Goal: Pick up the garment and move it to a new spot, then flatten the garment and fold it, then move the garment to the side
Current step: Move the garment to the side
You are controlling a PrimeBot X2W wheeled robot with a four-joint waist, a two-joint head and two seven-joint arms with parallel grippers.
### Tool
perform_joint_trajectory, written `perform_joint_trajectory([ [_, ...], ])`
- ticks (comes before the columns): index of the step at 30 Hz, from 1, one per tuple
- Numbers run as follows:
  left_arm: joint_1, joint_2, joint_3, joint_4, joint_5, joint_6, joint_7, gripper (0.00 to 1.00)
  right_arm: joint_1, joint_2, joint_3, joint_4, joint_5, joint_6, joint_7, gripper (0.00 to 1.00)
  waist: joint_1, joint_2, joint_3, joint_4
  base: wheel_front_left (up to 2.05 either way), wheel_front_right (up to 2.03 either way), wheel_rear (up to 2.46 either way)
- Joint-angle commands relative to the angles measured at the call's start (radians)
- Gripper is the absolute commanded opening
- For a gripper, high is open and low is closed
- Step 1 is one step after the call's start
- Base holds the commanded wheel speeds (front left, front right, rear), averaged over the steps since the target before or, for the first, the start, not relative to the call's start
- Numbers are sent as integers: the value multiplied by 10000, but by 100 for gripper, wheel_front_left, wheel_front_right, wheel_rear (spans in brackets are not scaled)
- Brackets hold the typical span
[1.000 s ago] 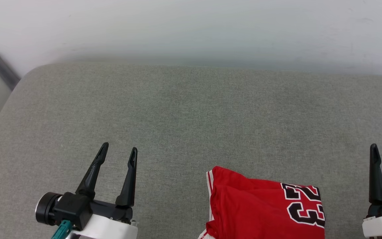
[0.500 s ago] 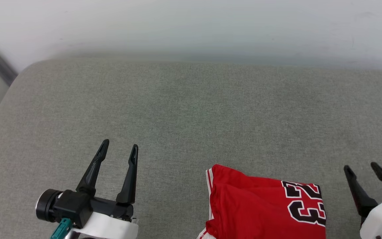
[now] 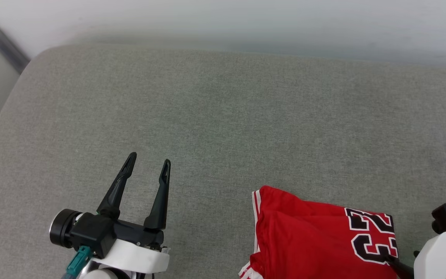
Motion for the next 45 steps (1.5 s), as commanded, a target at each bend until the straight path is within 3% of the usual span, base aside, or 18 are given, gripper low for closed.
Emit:
perform_joint_trajectory([
  [1, -135, 36, -34, 7, -3, -16, -21, 100, -96, 197, -157, 89, -162, -6, 69, 100, 0, 0, 163, 161, 0, 0, 0],
  [6, -293, 51, -63, 12, -21, -16, -21, 100, -329, 565, -36, 724, -455, -4, 257, 100, 0, 0, 451, 415, 0, 0, 0],
  [16, -499, 38, -187, 111, 38, -16, -21, 100, -620, 518, 1088, 2718, -803, -1, -166, 100, 0, 0, 635, 647, 0, 0, 0],
  [17, -520, 27, -213, 128, 58, -16, -21, 100, -617, 508, 1228, 2884, -836, -1, -257, 93, 0, 0, 621, 655, 0, 0, 0],
  [18, -540, 17, -239, 139, 59, -16, -21, 100, -654, 466, 1338, 3017, -859, -1, -374, 69, 0, 0, 605, 661, 0, 0, 0],
  [20, -564, 8, -250, 172, 44, -16, -21, 100, -857, 306, 1500, 3148, -988, -1, -738, 0, 0, 0, 549, 656, 0, 0, 0],
  [26, -342, -17, -18, 220, 2, -16, -21, 100, -1541, -587, 1903, 2984, -1434, -14, -1544, 0, 0, 0, 198, 383, 0, 0, 0],
  [37, -283, -78, -276, 119, -12, -16, -21, 100, -3803, -4130, 4948, 1922, -2542, -11, -2159, 0, 0, 0, 224, -1456, 0, 0, 0],
  [45, -1052, 58, -1131, 47, 97, -16, -21, 100, -5591, -6130, 5663, 2350, -2502, -9, -2654, 0, 0, 0, 1351, -2879, 0, 0, 0],
])
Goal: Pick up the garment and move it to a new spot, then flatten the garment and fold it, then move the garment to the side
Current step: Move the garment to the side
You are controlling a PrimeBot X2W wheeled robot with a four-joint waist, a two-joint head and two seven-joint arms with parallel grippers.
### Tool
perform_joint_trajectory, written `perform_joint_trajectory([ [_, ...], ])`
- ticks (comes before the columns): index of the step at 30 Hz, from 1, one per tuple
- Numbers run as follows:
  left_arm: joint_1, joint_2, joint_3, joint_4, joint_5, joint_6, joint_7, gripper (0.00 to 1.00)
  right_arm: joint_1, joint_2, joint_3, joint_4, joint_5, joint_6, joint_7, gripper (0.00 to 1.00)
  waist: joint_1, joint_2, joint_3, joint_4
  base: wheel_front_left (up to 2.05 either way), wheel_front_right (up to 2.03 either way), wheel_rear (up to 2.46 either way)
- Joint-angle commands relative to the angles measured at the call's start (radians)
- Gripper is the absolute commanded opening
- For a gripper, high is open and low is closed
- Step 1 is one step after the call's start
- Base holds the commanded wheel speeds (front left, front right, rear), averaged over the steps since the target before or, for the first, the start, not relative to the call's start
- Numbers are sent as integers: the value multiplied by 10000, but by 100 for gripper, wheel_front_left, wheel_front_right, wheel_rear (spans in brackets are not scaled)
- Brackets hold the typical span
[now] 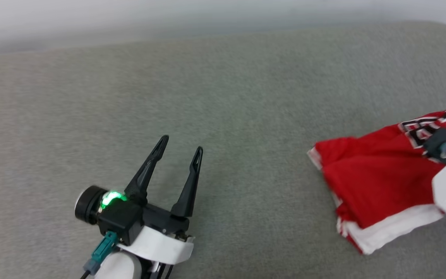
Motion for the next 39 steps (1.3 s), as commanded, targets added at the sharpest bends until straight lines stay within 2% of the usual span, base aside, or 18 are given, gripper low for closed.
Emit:
perform_joint_trajectory([
  [1, -323, 129, -121, -55, 42, -14, -18, 100, -309, -308, -58, 217, 64, -18, -127, 0, -1, 0, 864, -756, 0, 0, 0],
  [5, -692, 317, -251, -219, 114, -14, -18, 100, -424, -934, -561, 802, 201, -18, -446, 0, -1, 0, 1587, -1138, 0, 0, 0],
  [9, -1022, 587, -339, -383, 186, -14, -19, 100, -360, -1138, -1484, 1667, 145, -18, -1036, 0, -1, 0, 2219, -1343, 0, 0, 0],
  [21, -1709, 1092, -486, -738, 295, -14, -19, 100, -196, -504, -4225, 4628, -596, -18, -3305, 0, -1, 0, 3551, -1095, 0, 0, 0],
  [28, -1784, 1202, -466, -777, 318, -14, -19, 100, -530, 9, -5215, 5552, -1024, -18, -3827, 0, -1, 0, 3809, -931, 0, 0, 0],
  [29, -1783, 1203, -469, -767, 313, -14, -19, 100, -569, 66, -5293, 5615, -1104, -18, -3880, 20, -1, 0, 3802, -916, 0, 0, 0],
  [30, -1779, 1194, -461, -739, 306, -14, -19, 100, -618, 163, -5443, 5701, -1148, -18, -3860, 80, -1, 0, 3767, -903, 0, 0, 0],
  [31, -1779, 1194, -461, -739, 306, -14, -19, 100, -618, 163, -5443, 5701, -1148, -18, -3860, 80, -1, 0, 3767, -903, 0, 0, 0],
  [32, -1768, 1175, -453, -707, 299, -14, -19, 100, -611, 235, -5532, 5721, -1278, -18, -3840, 100, -1, 0, 3709, -889, 0, 0, 0],
  [39, -1457, 782, -128, -469, 85, -14, -19, 100, -655, 569, -5912, 5162, -1652, -18, -3850, 100, -1, 0, 2646, -740, 0, 0, 0],
])
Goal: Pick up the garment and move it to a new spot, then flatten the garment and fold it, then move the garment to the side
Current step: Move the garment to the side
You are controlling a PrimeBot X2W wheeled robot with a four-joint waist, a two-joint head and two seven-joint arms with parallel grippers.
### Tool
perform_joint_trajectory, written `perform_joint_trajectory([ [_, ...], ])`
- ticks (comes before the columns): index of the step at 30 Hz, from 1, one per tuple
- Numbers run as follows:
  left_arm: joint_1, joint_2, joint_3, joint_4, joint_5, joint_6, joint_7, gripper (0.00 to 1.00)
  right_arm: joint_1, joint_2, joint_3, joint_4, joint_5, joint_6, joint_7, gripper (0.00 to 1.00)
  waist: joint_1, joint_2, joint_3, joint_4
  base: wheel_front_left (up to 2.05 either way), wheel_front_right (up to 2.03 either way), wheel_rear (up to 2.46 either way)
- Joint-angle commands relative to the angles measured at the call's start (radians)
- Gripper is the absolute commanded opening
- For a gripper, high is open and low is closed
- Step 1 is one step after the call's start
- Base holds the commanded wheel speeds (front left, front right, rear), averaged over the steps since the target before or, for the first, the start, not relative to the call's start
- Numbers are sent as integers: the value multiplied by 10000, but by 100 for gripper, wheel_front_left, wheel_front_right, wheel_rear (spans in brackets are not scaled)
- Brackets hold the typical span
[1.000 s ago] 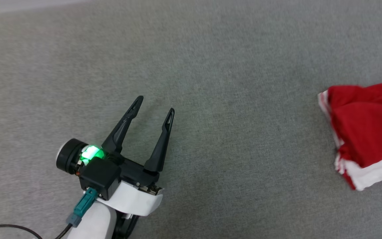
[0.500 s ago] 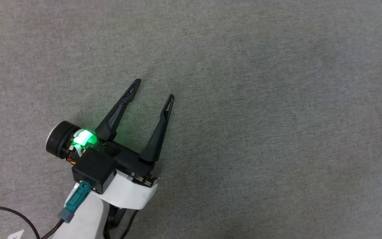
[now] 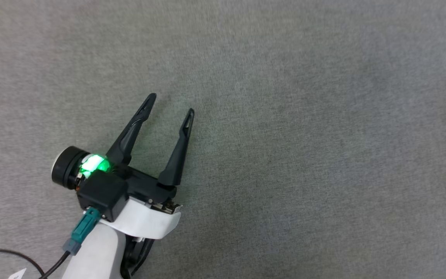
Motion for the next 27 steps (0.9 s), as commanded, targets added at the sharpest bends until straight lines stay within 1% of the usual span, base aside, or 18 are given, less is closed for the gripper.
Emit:
perform_joint_trajectory([
  [1, 180, -114, 131, 17, -50, -16, -21, 100, -134, 92, -40, -192, 30, -18, -68, 100, 0, -1, -601, 122, 0, 0, 0],
  [5, 516, -451, 701, 187, -164, -13, -21, 100, -188, 446, -365, -928, 251, -18, -511, 100, 0, -1, -1601, 356, 0, 0, 0],
  [8, 867, -684, 1176, 276, -234, -9, -19, 100, 40, 1026, -437, -1542, 454, -17, -1128, 100, 0, -1, -2344, 536, 0, 0, 0],
  [15, 1686, -999, 2228, 459, -124, 61, -19, 100, 877, 3032, -835, -3367, 1324, -15, -2749, 100, 0, -1, -3713, 1015, 0, 0, 0],
  [21, 2318, -1182, 2434, 810, 48, 101, -21, 100, 2502, 4723, -885, -4646, 1646, -15, -4089, 100, 0, -1, -4490, 1419, 0, 0, 0],
  [22, 2492, -1227, 2474, 930, 94, 111, -21, 100, 3019, 5223, -846, -4901, 1761, -15, -4511, 100, 0, -1, -4676, 1548, 0, 0, 0],
  [24, 2659, -1268, 2477, 1061, 107, 115, -19, 100, 3517, 5667, -752, -5106, 1823, -15, -4846, 100, 0, -1, -4814, 1665, 0, 0, 0],
  [25, 2896, -1289, 2415, 1254, 106, 76, -21, 100, 4154, 6247, -604, -5291, 1855, -14, -5231, 100, 0, -1, -4992, 1802, 0, 0, 0],
  [27, 3030, -1300, 2427, 1379, 64, 65, -19, 100, 4476, 6497, -505, -5220, 1928, -15, -5486, 100, 0, -1, -5094, 1865, 0, 0, 0],
])
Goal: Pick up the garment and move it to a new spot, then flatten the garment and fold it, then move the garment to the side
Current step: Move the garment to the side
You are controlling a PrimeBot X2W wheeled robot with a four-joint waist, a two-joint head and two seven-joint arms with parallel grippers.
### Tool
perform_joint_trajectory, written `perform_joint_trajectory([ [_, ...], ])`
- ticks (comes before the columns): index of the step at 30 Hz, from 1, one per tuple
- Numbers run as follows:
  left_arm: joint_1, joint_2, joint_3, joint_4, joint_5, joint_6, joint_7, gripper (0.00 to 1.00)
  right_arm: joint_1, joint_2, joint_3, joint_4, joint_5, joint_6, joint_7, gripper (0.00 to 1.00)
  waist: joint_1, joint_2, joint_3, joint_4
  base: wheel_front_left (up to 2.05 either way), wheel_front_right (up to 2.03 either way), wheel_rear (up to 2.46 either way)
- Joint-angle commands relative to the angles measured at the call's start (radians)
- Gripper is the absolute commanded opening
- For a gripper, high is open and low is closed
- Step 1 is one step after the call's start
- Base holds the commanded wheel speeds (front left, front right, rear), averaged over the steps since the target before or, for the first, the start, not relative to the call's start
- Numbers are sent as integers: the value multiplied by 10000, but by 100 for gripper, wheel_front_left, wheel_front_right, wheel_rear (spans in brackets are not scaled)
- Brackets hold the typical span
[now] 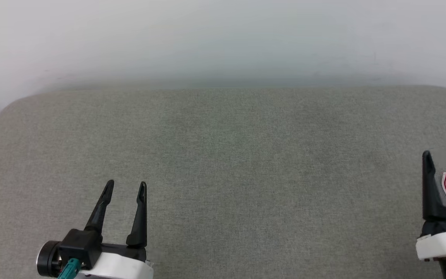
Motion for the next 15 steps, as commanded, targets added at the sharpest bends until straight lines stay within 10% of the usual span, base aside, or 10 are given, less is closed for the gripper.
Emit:
perform_joint_trajectory([
  [1, 126, -22, 40, 76, -40, -28, -19, 100, 251, 75, 99, 140, 161, -11, -203, 100, 3, 0, -154, 129, 0, 0, 0],
  [15, 277, -130, 261, 213, 272, 25, -19, 100, 646, 455, 649, 1050, 141, -10, -1122, 100, 3, 0, -207, 187, 0, 0, 0],
])
